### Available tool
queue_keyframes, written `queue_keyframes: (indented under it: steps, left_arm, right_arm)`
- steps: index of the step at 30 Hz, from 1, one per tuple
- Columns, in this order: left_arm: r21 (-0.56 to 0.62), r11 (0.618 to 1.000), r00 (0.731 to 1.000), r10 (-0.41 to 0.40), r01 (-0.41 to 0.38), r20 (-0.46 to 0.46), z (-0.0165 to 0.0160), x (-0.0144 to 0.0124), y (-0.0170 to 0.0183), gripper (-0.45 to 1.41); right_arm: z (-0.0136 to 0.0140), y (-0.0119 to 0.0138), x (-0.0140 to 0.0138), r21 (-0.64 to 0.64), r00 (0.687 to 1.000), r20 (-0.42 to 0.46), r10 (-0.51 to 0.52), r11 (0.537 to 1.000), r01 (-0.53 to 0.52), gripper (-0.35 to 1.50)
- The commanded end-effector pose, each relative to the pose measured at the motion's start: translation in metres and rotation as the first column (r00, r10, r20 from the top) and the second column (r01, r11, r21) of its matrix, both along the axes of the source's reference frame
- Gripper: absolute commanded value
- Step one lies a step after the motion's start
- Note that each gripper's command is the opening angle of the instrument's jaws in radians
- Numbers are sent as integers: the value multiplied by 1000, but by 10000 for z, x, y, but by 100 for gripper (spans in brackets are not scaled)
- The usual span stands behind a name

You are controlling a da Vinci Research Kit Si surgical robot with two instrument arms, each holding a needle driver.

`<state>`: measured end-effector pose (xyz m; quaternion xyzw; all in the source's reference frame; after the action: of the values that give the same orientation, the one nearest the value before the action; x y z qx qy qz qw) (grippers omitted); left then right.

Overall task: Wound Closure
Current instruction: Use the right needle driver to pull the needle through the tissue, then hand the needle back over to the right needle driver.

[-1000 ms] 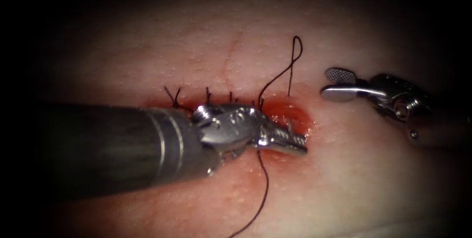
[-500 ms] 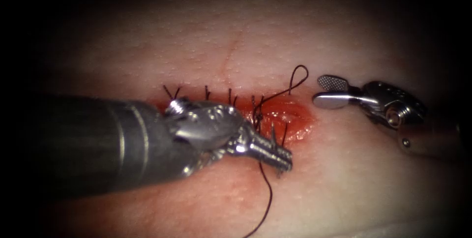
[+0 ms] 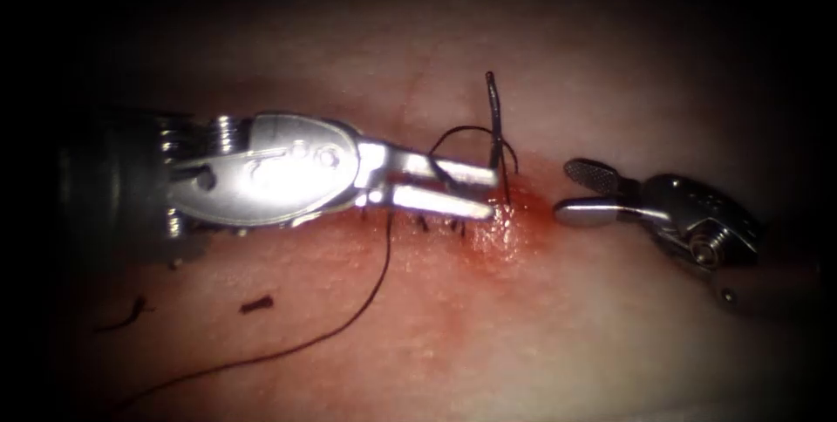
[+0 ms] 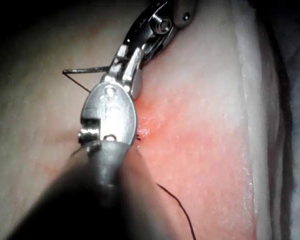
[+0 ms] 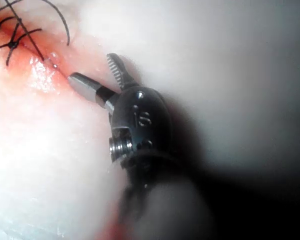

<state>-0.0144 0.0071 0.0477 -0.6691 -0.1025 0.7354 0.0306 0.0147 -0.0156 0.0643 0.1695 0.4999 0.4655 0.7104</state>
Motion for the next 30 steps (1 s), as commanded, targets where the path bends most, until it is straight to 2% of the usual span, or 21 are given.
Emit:
queue_keyframes:
  steps: [1, 2, 3, 4, 5, 7, 10, 11, 15, 16, 17, 18, 19, 20, 21, 22, 23, 25, 26, 28, 30]
  left_arm:
    - [-21, 1000, 1000, -14, 14, 12, -1, -3, 9, -45]
    - [-45, 998, 999, -34, 34, 17, -8, 0, 18, -45]
    - [-90, 993, 997, -75, 77, 30, -23, 9, 41, -45]
    - [-105, 990, 996, -89, 91, 30, -28, 12, 47, -45]
    - [-120, 988, 995, -99, 102, 30, -32, 15, 54, -45]
    - [-136, 982, 991, -125, 129, 35, -44, 23, 65, -45]
    - [-157, 974, 987, -156, 161, 40, -58, 33, 78, -45]
    - [-164, 972, 985, -164, 169, 46, -68, 39, 83, -45]
    - [-169, 972, 986, -159, 165, 54, -78, 43, 78, -45]
    - [-177, 971, 986, -153, 161, 58, -76, 43, 68, -45]
    - [-184, 970, 987, -152, 160, 58, -74, 41, 61, -45]
    - [-191, 969, 987, -151, 159, 56, -70, 39, 55, -45]
    - [-198, 967, 987, -150, 158, 56, -66, 37, 48, -45]
    - [-206, 966, 987, -150, 158, 54, -61, 34, 42, -45]
    - [-224, 962, 988, -146, 155, 56, -48, 28, 26, -45]
    - [-243, 959, 989, -134, 144, 56, -32, 22, 11, -45]
    - [-251, 958, 990, -131, 140, 53, -24, 19, 5, -45]
    - [-268, 954, 991, -123, 132, 51, -5, 12, -8, -45]
    - [-275, 953, 992, -119, 128, 51, 2, 10, -12, -45]
    - [-294, 948, 992, -117, 125, 46, 25, 2, -24, -45]
    - [-305, 945, 993, -110, 117, 38, 37, -3, -31, -45]
  right_arm:
    - [0, -8, 6, -38, 1000, 12, -14, 999, 14, 26]
    - [-5, -10, 7, -84, 999, 39, -21, 996, 24, 26]
    - [-17, -12, 10, -151, 994, 109, -1, 988, 18, 93]
    - [-21, -12, 12, -168, 988, 150, 23, 986, 3, 118]
    - [-26, -13, 13, -183, 985, 172, 36, 983, -4, 123]
    - [-36, -12, 14, -180, 982, 184, 40, 984, -6, 123]
    - [-52, -3, 15, -202, 993, 116, -25, 978, 49, 101]
    - [-61, 3, 17, -202, 993, 102, -50, 977, 70, 110]
    - [-77, 7, 23, -185, 995, 85, -61, 980, 76, 106]
    - [-84, 5, 29, -197, 996, 70, -48, 978, 61, 74]
    - [-87, 4, 31, -187, 998, 59, -32, 982, 42, 58]
    - [-90, 3, 35, -160, 999, 41, -11, 987, 17, 54]
    - [-93, 2, 38, -125, 1000, 23, 7, 992, -4, 64]
    - [-96, 1, 42, -50, 999, -5, 51, 997, -51, 94]
    - [-101, 0, 46, 49, 994, -35, 105, 993, -103, 111]
    - [-108, 0, 49, 152, 985, -65, 159, 977, -147, 113]
    - [-111, 1, 50, 191, 982, -74, 176, 969, -159, 108]
    - [-117, 3, 48, 221, 977, -102, 186, 962, -160, 94]
    - [-119, 5, 47, 234, 975, -112, 190, 959, -160, 94]
    - [-126, 10, 45, 302, 964, -143, 223, 938, -173, 111]
    - [-130, 14, 45, 341, 957, -150, 250, 921, -187, 115]
